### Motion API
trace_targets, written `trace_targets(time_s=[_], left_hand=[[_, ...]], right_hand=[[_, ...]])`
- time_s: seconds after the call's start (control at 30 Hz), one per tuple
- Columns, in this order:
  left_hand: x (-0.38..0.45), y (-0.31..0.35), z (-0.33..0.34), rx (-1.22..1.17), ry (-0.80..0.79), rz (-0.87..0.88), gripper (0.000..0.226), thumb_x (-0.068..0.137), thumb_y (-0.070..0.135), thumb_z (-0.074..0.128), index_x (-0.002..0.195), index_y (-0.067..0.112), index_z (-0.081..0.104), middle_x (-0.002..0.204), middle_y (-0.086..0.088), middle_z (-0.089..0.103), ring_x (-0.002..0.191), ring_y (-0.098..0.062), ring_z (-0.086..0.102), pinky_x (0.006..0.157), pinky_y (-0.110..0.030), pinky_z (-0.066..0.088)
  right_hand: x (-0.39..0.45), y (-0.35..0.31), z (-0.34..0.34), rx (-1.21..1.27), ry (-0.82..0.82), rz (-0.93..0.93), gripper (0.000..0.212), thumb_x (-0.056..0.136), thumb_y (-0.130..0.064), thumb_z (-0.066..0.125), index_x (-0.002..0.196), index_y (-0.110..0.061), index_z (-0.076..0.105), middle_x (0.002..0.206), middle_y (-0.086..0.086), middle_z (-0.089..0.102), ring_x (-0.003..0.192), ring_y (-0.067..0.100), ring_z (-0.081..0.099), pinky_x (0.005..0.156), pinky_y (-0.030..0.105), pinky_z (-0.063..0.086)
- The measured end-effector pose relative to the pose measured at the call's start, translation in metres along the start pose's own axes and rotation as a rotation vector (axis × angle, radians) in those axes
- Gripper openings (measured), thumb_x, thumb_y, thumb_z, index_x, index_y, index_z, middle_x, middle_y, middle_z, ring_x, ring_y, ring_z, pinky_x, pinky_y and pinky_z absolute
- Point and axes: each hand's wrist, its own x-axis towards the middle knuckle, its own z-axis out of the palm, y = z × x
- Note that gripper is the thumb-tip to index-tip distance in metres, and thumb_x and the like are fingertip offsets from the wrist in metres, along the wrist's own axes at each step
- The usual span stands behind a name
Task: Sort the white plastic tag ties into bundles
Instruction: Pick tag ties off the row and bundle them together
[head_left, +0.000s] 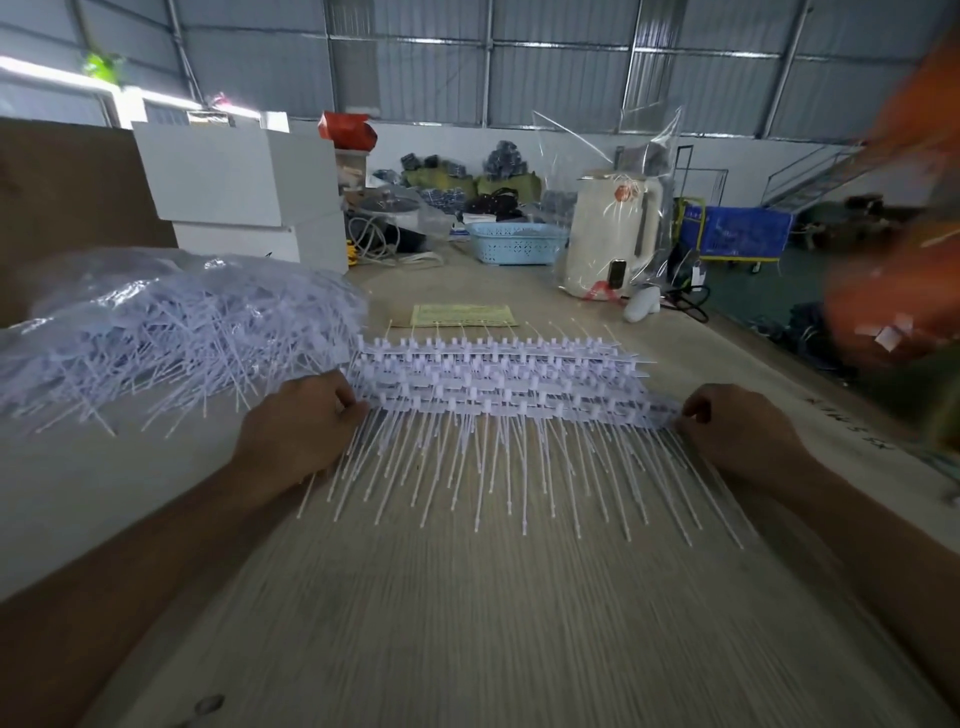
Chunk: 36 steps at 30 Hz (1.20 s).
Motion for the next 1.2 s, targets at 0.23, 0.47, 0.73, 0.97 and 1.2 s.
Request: trace_targets(time_s=[0.23,0.47,0.73,0.97,1.2], left_hand=[[0.01,-0.008,0.009,-0.151,0.047,-0.008,0.02,0.095,0.036,0.06,0.076,0.029,0.057,0.08,0.01,0.062,0.078,-0.014,0.061,0.078,-0.037,0.053],[0.015,-0.013,0.014,-0.426,0.091,-0.071,0.019,0.097,0.032,0.059,0.082,0.021,0.063,0.081,0.001,0.066,0.078,-0.015,0.062,0.068,-0.032,0.042],[0.012,-0.013,0.016,-0.44,0.156,0.021,0.016,0.101,0.019,0.054,0.087,0.012,0.058,0.08,-0.001,0.062,0.076,-0.014,0.058,0.065,-0.03,0.037],[0.002,-0.005,0.009,-0.449,0.272,0.223,0.015,0.1,-0.001,0.046,0.088,0.004,0.052,0.076,0.005,0.055,0.072,0.002,0.053,0.064,-0.004,0.035],[-0.003,0.003,0.003,-0.569,0.265,0.24,0.014,0.104,0.0,0.041,0.093,0.001,0.049,0.075,-0.004,0.062,0.072,0.0,0.058,0.069,-0.007,0.039]], right_hand=[[0.001,0.006,0.004,0.16,0.107,-0.015,0.008,0.094,-0.023,0.062,0.09,-0.017,0.065,0.091,0.005,0.067,0.083,0.027,0.06,0.073,0.034,0.047],[0.001,0.006,0.003,0.377,0.373,-0.123,0.007,0.095,-0.024,0.063,0.089,-0.022,0.066,0.09,0.007,0.066,0.075,0.022,0.061,0.067,0.029,0.042],[0.005,0.014,0.004,0.252,0.248,-0.008,0.04,0.099,-0.037,0.054,0.067,-0.016,0.065,0.075,0.006,0.068,0.062,0.015,0.057,0.057,0.024,0.036],[0.008,0.007,0.007,0.468,0.076,0.043,0.021,0.098,-0.031,0.06,0.116,-0.019,0.057,0.103,0.004,0.062,0.084,0.021,0.06,0.071,0.031,0.044],[0.002,0.007,-0.016,1.156,0.192,-0.107,0.034,0.09,0.005,0.063,0.095,-0.026,0.073,0.111,0.002,0.069,0.093,0.014,0.069,0.08,0.029,0.058]])
